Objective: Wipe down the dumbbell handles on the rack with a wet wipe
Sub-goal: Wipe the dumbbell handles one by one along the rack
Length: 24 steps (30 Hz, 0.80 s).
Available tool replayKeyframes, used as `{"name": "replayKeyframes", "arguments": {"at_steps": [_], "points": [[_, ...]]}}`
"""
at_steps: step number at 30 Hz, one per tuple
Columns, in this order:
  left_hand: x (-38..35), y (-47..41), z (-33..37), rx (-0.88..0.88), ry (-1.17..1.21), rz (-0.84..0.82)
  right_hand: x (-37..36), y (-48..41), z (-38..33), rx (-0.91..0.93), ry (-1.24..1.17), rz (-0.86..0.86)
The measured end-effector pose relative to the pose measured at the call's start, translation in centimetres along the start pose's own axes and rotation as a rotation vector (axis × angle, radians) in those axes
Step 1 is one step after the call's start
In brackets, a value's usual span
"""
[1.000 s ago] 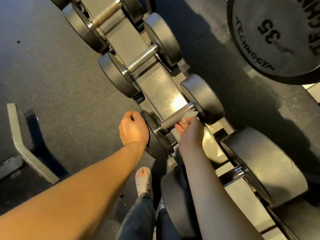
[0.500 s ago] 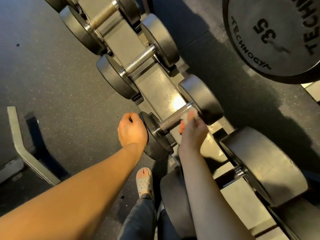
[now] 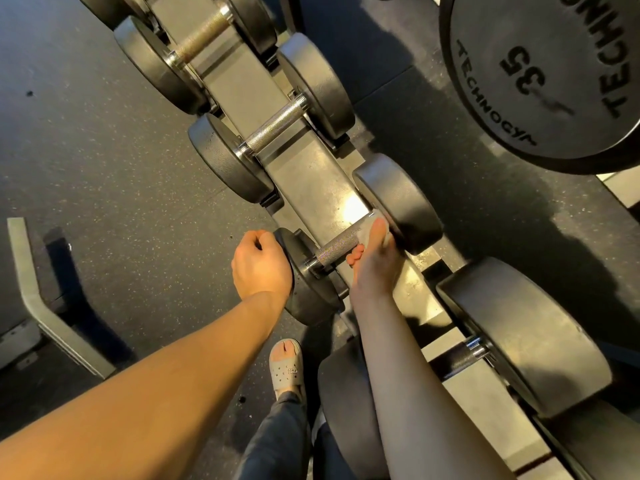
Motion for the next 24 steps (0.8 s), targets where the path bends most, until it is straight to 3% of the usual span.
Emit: {"name": "replayKeyframes", "arguments": {"at_steps": [4,8,12,14,16,20,24], "points": [[0.1,0.0,0.0,0.010,0.001,-0.001,0.1,-0.6,0.2,-0.238,-0.183,0.021],[0.1,0.1,0.0,0.022,0.001,0.004,-0.7,-1.4,-0.6,-0.332,-0.103,0.177],[0.2,0.0,-0.1,0.024,0.006,-0.002,-1.7,0.3,-1.1,0.023,0.188,0.268],[0.2,0.0,-0.1,0.024,0.014,-0.002,-1.8,0.6,-1.0,0.117,0.329,0.277],[0.2,0.1,0.0,0.024,0.036,-0.003,-1.6,0.1,-1.2,0.101,0.359,0.209],[0.1,0.3,-0.1,0.016,0.073,-0.027,0.5,0.5,-1.5,-0.140,0.365,0.039],[0.0,-0.4,-0.3,-0.024,-0.002,-0.110,1.9,3.3,-4.0,0.049,0.608,-0.117]]}}
Point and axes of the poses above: each hand's wrist, its own y-axis away from the middle knuckle, its own x-axis out of the back of the hand, z = x × y, the point moved 4 cm from there along -y, towards the middle knuckle, and after that the axes turned 1 degree about -z, right-handed, at the moved point
